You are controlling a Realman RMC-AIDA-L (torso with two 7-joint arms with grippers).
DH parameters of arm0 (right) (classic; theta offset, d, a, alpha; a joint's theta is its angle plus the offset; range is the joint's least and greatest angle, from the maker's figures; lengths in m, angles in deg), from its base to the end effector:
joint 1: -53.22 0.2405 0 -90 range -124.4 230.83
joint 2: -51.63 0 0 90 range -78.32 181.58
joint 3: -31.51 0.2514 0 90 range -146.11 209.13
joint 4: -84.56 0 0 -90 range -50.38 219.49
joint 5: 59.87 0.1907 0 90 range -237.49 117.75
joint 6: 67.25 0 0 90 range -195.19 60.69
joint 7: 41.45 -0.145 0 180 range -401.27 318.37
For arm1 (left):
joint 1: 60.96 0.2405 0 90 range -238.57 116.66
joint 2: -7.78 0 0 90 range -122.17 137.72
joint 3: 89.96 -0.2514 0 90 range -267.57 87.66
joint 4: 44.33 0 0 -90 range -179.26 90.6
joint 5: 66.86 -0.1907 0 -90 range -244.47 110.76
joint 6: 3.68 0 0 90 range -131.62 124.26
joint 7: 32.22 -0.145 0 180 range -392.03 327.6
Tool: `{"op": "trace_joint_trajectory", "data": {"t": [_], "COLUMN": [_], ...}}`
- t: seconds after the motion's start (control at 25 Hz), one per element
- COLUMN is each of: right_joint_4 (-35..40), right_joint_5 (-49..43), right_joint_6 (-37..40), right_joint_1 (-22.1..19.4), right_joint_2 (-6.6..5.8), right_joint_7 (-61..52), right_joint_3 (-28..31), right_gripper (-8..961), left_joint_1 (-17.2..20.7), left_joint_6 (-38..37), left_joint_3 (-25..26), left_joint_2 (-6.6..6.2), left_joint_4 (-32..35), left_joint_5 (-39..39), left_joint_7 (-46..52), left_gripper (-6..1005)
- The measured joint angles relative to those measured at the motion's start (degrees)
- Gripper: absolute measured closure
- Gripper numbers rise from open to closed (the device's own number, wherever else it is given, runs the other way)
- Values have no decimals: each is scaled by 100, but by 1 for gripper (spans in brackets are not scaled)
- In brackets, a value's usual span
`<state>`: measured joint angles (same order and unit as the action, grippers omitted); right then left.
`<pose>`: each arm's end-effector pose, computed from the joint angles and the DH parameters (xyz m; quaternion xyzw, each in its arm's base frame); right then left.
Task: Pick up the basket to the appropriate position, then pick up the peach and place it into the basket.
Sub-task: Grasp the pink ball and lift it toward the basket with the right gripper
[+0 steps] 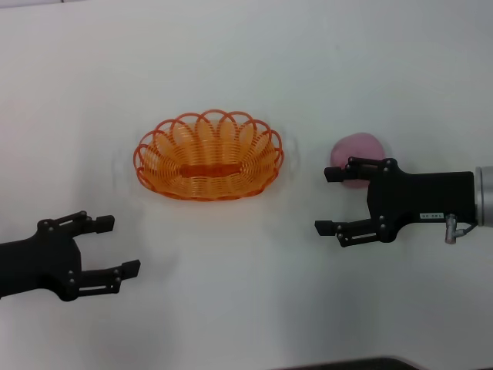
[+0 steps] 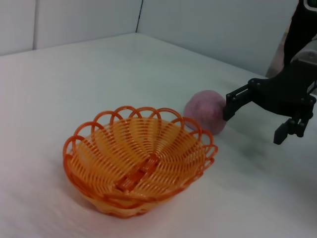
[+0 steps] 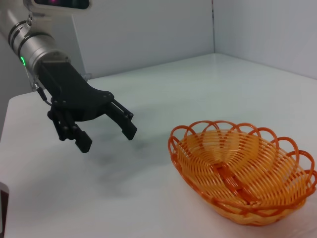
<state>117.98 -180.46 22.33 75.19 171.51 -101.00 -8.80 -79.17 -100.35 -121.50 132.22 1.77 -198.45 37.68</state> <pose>0.2955 0.2525 -0.0256 -0.9644 0.1479 0.1838 0.1199 -0.3038 0.2291 -0.0138 -0.9542 -0.2268 -0.1609 0.1107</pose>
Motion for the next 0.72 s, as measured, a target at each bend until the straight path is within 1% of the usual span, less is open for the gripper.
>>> {"op": "trace_joint_trajectory", "data": {"t": [0.12,0.24,0.32,0.48,0.52,0.56,0.68,0.72], "right_joint_4": [57,274,568,1159,1515,1515,2109,2318], "right_joint_5": [-1,11,23,4,-19,-19,-202,-354], "right_joint_6": [116,483,695,857,880,880,943,1009], "right_joint_1": [5,38,41,58,64,64,169,261], "right_joint_2": [-5,-24,-25,-26,-26,-26,-46,-58], "right_joint_7": [-120,-539,-1075,-1996,-2431,-2431,-3358,-3690], "right_joint_3": [0,33,36,3,-21,-21,-43,-44], "right_gripper": [22,22,22,23,24,25,28,29], "left_joint_1": [-3,-12,-13,-13,-12,-12,-7,-4], "left_joint_6": [19,-11,-17,-24,-27,-31,-35,-36], "left_joint_3": [89,123,127,129,129,130,132,131], "left_joint_2": [0,-11,-14,-17,-17,-17,-18,-18], "left_joint_4": [-24,-26,-26,-29,-30,-31,-32,-32], "left_joint_5": [27,32,34,34,34,34,34,34], "left_joint_7": [-6,-3,5,23,25,25,26,28], "left_gripper": [114,114,114,114,114,115,115,115]}}
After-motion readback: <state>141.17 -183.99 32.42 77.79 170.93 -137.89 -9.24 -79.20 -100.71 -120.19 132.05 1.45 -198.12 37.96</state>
